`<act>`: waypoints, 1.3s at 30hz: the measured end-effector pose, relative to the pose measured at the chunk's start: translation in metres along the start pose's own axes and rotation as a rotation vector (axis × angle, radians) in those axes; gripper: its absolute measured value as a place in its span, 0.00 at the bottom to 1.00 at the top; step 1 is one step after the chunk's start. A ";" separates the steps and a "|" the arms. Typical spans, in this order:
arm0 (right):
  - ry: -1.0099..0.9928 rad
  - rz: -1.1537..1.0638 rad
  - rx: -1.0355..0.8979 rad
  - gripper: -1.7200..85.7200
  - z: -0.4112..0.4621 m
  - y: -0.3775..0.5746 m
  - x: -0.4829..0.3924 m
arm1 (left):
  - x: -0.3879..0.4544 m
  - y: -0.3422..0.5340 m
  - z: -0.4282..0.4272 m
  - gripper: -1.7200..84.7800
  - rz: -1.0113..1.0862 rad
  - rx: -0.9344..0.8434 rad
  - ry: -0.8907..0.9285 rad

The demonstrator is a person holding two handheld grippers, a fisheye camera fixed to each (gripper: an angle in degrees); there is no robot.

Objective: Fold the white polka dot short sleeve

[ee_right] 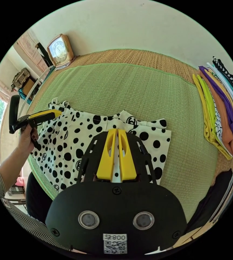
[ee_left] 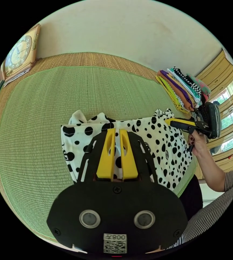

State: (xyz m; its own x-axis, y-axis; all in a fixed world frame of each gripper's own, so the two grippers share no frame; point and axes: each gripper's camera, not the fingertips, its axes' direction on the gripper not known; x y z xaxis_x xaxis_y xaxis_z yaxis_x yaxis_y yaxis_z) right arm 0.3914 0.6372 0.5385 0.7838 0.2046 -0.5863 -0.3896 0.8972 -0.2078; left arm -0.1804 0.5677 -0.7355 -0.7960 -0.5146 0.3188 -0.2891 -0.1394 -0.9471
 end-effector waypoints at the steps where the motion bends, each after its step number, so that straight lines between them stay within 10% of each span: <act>1: -0.006 0.000 0.014 0.02 -0.004 0.002 0.002 | -0.004 0.006 -0.006 0.04 -0.001 0.018 -0.001; 39: -0.334 0.381 -0.023 0.10 -0.071 0.246 0.213 | -0.152 0.270 -0.076 0.08 -0.430 -0.068 0.301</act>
State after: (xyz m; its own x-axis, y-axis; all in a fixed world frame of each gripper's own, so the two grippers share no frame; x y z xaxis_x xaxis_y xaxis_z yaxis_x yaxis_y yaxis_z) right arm 0.4283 0.8741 0.3072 0.6941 0.6331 -0.3425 -0.6859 0.7262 -0.0476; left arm -0.1777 0.6728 -1.0370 -0.7125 -0.1562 0.6841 -0.6489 -0.2242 -0.7271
